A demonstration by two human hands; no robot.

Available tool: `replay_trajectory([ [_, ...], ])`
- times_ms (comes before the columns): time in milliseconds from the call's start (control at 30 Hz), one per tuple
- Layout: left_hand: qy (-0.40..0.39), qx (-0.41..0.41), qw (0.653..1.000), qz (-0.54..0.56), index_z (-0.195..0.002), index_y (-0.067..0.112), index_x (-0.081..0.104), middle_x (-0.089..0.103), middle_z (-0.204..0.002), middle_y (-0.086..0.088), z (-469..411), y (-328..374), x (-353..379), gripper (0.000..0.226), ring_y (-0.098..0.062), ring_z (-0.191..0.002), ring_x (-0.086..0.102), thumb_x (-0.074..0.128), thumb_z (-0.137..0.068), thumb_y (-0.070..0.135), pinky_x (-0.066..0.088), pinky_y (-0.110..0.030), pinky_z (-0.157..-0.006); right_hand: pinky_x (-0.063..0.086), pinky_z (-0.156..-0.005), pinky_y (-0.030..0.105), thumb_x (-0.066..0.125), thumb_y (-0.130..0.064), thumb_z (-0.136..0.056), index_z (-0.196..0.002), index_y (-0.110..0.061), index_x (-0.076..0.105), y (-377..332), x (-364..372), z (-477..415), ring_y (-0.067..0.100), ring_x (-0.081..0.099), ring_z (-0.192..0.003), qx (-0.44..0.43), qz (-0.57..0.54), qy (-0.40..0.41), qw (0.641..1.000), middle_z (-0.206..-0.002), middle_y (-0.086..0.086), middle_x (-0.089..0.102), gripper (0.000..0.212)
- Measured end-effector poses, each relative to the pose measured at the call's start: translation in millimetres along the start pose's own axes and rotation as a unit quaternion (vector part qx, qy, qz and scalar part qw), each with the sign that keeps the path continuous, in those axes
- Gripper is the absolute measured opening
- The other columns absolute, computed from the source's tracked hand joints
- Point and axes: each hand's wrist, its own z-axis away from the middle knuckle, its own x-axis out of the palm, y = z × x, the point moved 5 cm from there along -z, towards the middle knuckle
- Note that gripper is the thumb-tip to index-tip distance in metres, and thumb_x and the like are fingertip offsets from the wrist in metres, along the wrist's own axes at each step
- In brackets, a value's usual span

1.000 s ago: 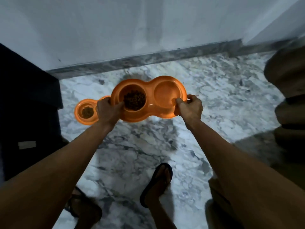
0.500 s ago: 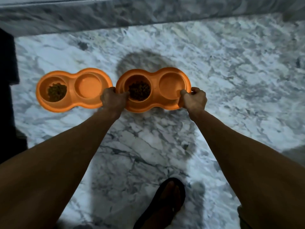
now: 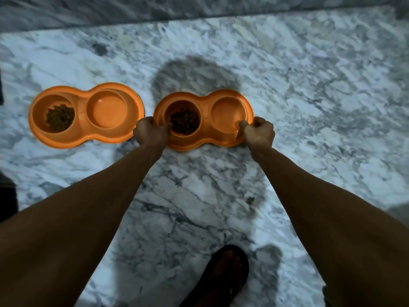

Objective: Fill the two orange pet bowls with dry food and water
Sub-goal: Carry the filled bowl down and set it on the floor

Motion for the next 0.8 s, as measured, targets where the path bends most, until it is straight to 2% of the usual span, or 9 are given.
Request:
replay_trajectory([
  [167,0.001,0.000,1.000,-0.004,-0.063,0.009,0.051,0.052,-0.064,-0.006,-1.8,1.7,-0.5,0.033,-0.022,-0.061,0.048,0.077,-0.080,0.020,0.040,-0.031,-0.058,0.055,-0.089,0.043,0.072,-0.024,-0.083,-0.114,-0.005,0.066,1.8,5.6,-5.4,0.021,0.058,-0.084,0.002,0.005,0.002,1.000,-0.077,-0.003,0.055,0.038],
  [267,-0.013,-0.006,1.000,-0.002,-0.081,0.000,0.061,0.061,-0.078,-0.015,-0.4,3.1,-0.9,0.026,-0.029,-0.073,0.057,0.077,-0.080,0.020,0.049,-0.037,-0.063,0.056,-0.088,0.042,0.071,-0.026,-0.083,-0.110,-0.009,0.067,3.2,7.1,-6.1,0.022,0.062,-0.086,0.006,0.008,-0.003,1.000,-0.083,0.000,0.061,0.032],
  [367,-0.026,-0.027,0.999,0.001,-0.131,-0.004,0.053,0.062,-0.119,-0.020,8.0,11.9,-7.9,0.060,-0.035,-0.108,0.060,0.076,-0.083,0.024,0.052,-0.040,-0.081,0.055,-0.081,0.037,0.071,-0.028,-0.083,-0.108,-0.008,0.067,-2.2,3.1,-0.4,0.026,0.065,-0.090,0.018,0.021,-0.018,0.999,-0.090,0.005,0.065,0.032],
  [433,-0.034,-0.027,0.999,0.001,-0.143,-0.006,0.039,0.052,-0.137,-0.028,17.1,27.5,-19.6,0.077,-0.042,-0.125,0.052,0.076,-0.084,0.026,0.050,-0.051,-0.094,0.050,-0.084,0.034,0.070,-0.028,-0.086,-0.121,-0.004,0.062,-16.8,-4.6,8.7,0.027,0.063,-0.101,0.016,0.018,-0.026,0.999,-0.103,0.007,0.065,0.043],
  [567,-0.034,-0.019,0.999,-0.031,-0.131,-0.012,0.049,0.055,-0.129,-0.033,47.6,75.3,-63.4,0.071,-0.047,-0.122,0.052,0.075,-0.082,0.034,0.050,-0.054,-0.090,0.043,-0.093,0.030,0.065,-0.029,-0.090,-0.138,-0.004,0.051,-68.2,-28.2,40.4,0.028,0.056,-0.123,0.008,0.000,-0.039,0.999,-0.136,0.012,0.058,0.056],
  [633,-0.029,0.004,0.999,-0.034,-0.101,-0.011,0.062,0.064,-0.107,-0.032,68.9,107.7,-94.6,0.057,-0.046,-0.108,0.059,0.073,-0.079,0.040,0.051,-0.051,-0.081,0.041,-0.090,0.027,0.062,-0.031,-0.091,-0.141,-0.008,0.049,-104.0,-45.3,65.8,0.025,0.056,-0.120,0.002,-0.012,-0.046,0.999,-0.138,0.010,0.057,0.056],
  [700,-0.036,0.026,0.997,-0.061,-0.068,0.008,0.052,0.059,-0.081,-0.023,95.5,142.6,-128.7,0.041,-0.036,-0.086,0.061,0.070,-0.083,0.041,0.046,-0.043,-0.075,0.040,-0.080,0.024,0.061,-0.030,-0.092,-0.139,-0.009,0.052,-141.4,-63.1,94.3,0.016,0.059,-0.097,-0.002,-0.029,-0.059,0.998,-0.117,0.005,0.065,0.052],
  [767,-0.032,0.040,0.996,-0.079,-0.061,0.017,0.043,0.054,-0.074,-0.016,123.9,179.1,-170.9,0.041,-0.026,-0.080,0.053,0.065,-0.091,0.035,0.037,-0.033,-0.069,0.040,-0.068,0.024,0.062,-0.030,-0.091,-0.131,-0.009,0.058,-181.4,-87.4,129.2,0.008,0.054,-0.075,-0.010,-0.038,-0.073,0.997,-0.091,-0.001,0.063,0.045],
  [800,-0.033,0.038,0.996,-0.075,-0.066,0.015,0.052,0.059,-0.079,-0.016,140.3,198.8,-196.0,0.035,-0.027,-0.085,0.056,0.064,-0.091,0.035,0.037,-0.033,-0.071,0.040,-0.065,0.025,0.061,-0.031,-0.090,-0.127,-0.009,0.061,-201.5,-101.2,149.8,0.008,0.054,-0.072,-0.011,-0.038,-0.080,0.996,-0.088,0.000,0.064,0.044],
])
